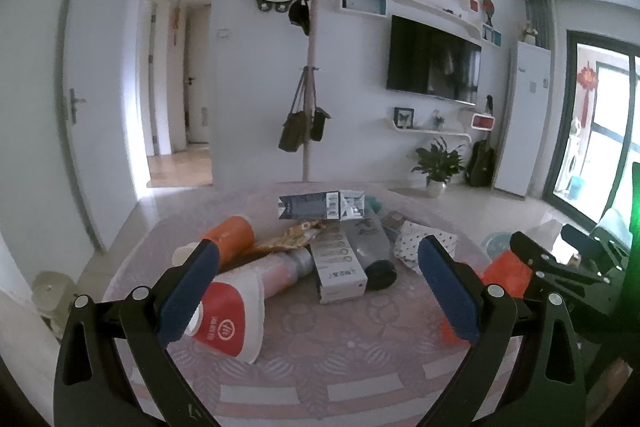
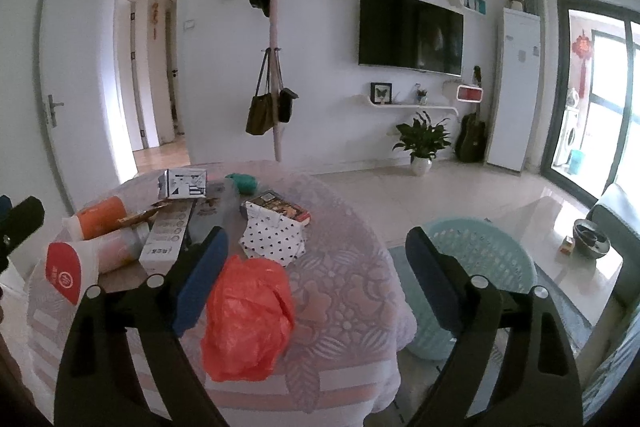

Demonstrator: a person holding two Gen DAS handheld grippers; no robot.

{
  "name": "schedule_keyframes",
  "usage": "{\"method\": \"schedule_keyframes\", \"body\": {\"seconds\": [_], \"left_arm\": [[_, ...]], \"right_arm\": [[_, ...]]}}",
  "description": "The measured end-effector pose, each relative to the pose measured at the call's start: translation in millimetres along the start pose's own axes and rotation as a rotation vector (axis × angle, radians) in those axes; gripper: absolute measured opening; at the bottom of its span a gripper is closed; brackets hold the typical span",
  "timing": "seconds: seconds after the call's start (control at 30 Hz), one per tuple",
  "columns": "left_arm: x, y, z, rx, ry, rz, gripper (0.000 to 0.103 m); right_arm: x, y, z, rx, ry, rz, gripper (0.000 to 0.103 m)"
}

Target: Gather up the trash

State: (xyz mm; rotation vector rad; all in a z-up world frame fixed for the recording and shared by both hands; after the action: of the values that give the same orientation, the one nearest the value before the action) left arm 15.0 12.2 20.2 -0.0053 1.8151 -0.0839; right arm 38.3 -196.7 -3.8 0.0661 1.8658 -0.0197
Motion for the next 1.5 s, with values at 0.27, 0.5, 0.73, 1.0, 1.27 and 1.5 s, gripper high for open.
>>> {"method": "schedule_keyframes", "body": {"seconds": [0.27,0.5,0.73,1.0,1.27,1.5], "left_arm": [[-3,8,-10,-0.003,-0.018,-0.002,0.096],[-3,45,-26,-0.005,-0.007,-0.066,0.096],[0,77,-29,0.001,0.015,-0.091,0.096],[10,105,1,0.006,0.087,-0.112,0.096],[7,132,60,0.077,0.186,-0.123,0.096],[26,162,135,0.125,0.314,-0.220,0.095]], "right_arm": [[2,-1,-5,-0.001,-0.006,0.000,0.086],[-1,1,-26,-0.026,-0.039,0.003,0.086],[-1,7,-31,-0.054,-0.032,-0.010,0.075],[0,28,-18,-0.105,-0.015,-0.032,0.068],[5,47,-4,-0.151,0.011,-0.027,0.068],[33,68,27,-0.166,0.128,-0.034,0.068]]}}
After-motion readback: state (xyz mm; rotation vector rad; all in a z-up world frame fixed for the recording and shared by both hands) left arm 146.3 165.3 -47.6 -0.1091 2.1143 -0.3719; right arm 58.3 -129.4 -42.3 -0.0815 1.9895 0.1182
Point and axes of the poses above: each gripper's, at about its wrist camera, not at the fingertips, and z roughly the way its jaws point, y to its left, x to its underside, the point moved 4 cm from there along z, roughly the way its jaws point, and after that the axes turned 8 degrees about -y, right-handed, at the moved point
